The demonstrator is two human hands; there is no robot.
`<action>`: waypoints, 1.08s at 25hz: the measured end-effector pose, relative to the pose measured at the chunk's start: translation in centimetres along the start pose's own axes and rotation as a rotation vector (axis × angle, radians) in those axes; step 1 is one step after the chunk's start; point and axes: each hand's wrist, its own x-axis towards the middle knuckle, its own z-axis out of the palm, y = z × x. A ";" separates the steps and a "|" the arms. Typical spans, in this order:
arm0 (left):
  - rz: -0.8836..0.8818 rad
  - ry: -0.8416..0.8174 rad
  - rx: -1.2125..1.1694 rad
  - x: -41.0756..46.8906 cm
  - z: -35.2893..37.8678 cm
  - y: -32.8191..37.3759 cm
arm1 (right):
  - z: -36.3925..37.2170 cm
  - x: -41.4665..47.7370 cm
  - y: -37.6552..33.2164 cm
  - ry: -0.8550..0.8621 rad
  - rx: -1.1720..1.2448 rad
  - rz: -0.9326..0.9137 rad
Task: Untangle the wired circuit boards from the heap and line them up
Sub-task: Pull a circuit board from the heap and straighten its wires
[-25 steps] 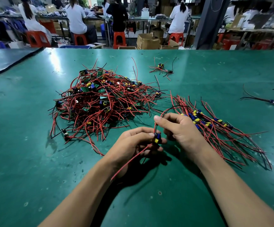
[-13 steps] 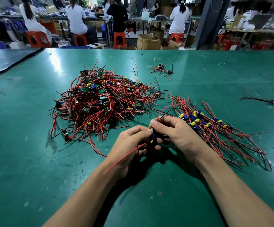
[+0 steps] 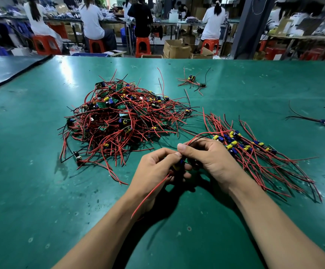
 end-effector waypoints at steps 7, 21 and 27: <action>-0.002 0.025 0.037 0.2 0.2 0.0 | -0.4 0.8 0.1 0.185 -0.083 -0.039; -0.029 -0.043 0.040 -0.2 0.1 0.2 | -2.2 1.8 -0.7 0.240 0.423 0.012; -0.013 -0.073 0.056 -0.1 0.2 0.0 | -2.6 2.0 -1.1 0.222 0.696 0.053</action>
